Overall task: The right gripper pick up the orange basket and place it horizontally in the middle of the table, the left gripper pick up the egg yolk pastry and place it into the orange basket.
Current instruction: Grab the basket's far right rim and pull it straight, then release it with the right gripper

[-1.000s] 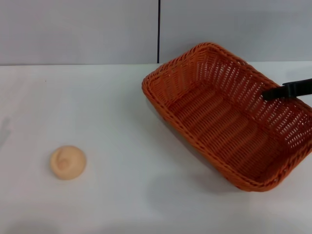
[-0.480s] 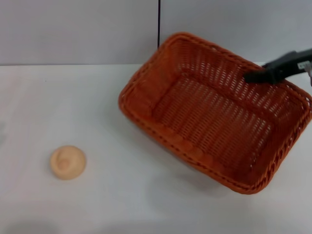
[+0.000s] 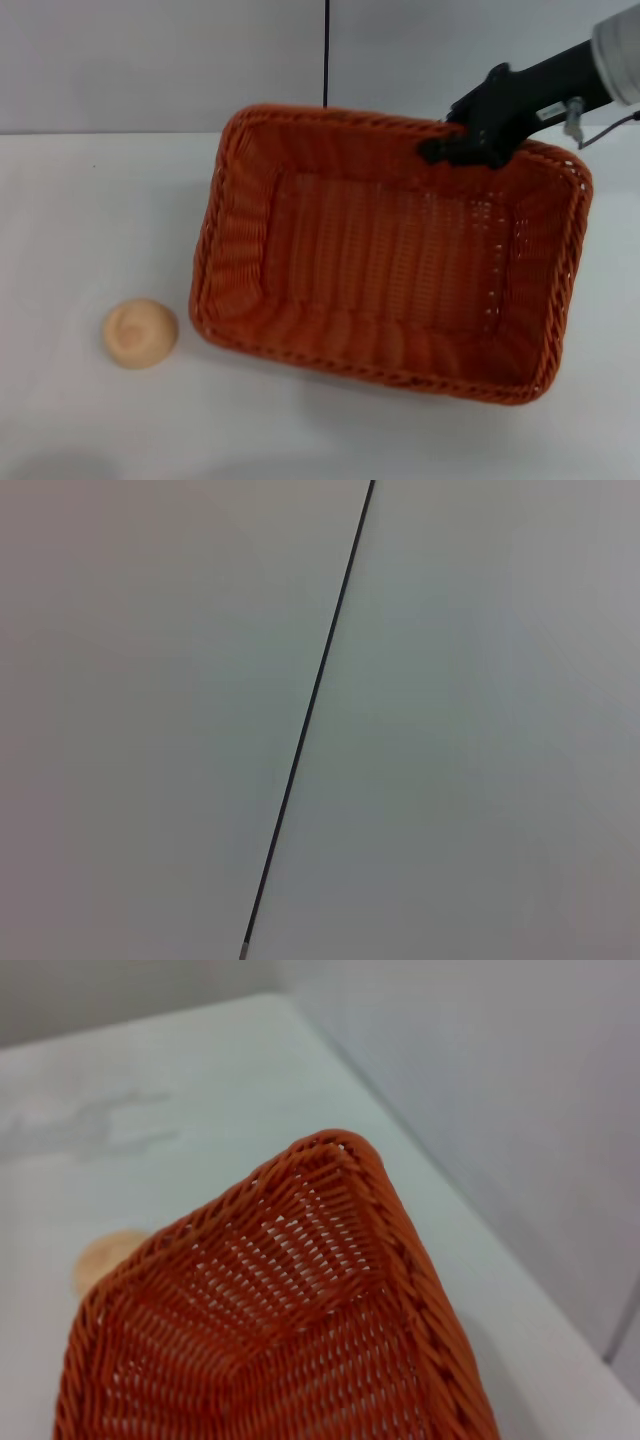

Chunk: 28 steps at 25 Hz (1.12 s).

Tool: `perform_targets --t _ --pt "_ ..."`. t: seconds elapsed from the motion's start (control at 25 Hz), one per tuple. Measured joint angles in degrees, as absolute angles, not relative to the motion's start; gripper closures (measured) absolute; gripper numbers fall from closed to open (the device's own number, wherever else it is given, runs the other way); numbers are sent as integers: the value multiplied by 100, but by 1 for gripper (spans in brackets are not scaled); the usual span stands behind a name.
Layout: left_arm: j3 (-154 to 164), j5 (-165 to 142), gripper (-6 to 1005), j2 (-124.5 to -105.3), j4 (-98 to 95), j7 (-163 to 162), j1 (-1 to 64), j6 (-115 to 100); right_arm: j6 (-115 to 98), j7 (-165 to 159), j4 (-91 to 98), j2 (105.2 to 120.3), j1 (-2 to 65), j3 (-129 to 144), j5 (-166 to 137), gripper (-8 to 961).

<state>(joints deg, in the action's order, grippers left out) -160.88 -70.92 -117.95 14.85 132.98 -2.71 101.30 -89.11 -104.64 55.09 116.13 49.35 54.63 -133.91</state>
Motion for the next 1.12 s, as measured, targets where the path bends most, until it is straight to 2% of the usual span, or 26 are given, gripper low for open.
perform_targets --t 0.68,0.92,1.12 --pt "-16093 -7075 157 -11812 1460 13298 -377 10353 -8741 -9255 5102 11752 5117 6052 -13384 792" --pt "-16093 -7095 158 -11813 1434 13298 -393 10421 -8332 -8659 4979 11858 4942 6058 -13290 792" --pt "-16092 -7109 158 -11813 1424 13298 -395 10503 -8137 -8217 4762 11871 4895 6064 -12914 792"
